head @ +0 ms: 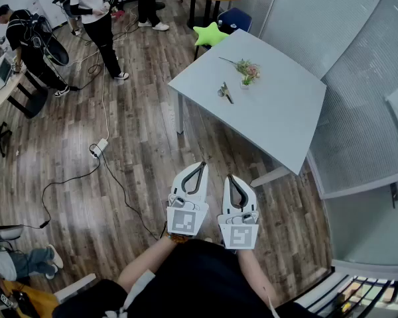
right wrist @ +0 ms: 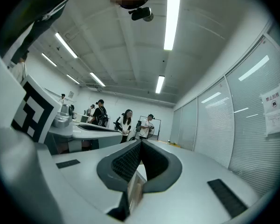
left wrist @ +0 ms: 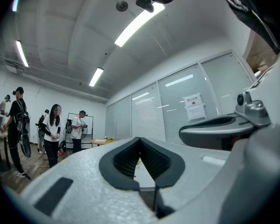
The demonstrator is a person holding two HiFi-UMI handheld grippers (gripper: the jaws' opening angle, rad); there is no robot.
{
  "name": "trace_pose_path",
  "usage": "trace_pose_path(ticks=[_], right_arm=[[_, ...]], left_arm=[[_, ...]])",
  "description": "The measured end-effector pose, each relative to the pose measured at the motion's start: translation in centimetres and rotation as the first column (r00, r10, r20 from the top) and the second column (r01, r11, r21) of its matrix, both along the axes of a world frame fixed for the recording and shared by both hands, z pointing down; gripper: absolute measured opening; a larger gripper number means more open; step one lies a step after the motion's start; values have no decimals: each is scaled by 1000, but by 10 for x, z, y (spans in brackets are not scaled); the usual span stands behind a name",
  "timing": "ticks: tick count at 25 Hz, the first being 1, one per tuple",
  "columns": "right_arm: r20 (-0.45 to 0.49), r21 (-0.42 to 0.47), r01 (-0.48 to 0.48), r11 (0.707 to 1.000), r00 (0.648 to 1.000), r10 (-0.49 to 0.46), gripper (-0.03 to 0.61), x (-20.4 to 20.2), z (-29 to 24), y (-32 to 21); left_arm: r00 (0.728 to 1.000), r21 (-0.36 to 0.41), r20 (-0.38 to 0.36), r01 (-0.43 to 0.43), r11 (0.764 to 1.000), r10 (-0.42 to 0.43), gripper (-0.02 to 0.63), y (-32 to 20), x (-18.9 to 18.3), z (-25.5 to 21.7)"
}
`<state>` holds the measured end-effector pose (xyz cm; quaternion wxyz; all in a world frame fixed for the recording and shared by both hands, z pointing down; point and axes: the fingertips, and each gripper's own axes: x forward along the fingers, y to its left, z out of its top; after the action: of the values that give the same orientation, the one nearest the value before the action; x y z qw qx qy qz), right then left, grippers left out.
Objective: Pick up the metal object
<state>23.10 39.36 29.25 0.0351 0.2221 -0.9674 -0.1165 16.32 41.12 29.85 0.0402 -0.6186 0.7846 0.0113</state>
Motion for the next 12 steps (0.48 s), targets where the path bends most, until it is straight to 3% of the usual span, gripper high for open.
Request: trace_pose_path(ticks=[7,12], right_arm=[[-35,-12,46,999,998,-47,0,-49,15,8],[-62,-61,9,998,998,-12,0,-53,32,-13]], left_arm=[[996,-6,-81,-32,999,32,0,-4,-38,21],[993,-48,-85,-84,995,79,0,-27,-42,42]])
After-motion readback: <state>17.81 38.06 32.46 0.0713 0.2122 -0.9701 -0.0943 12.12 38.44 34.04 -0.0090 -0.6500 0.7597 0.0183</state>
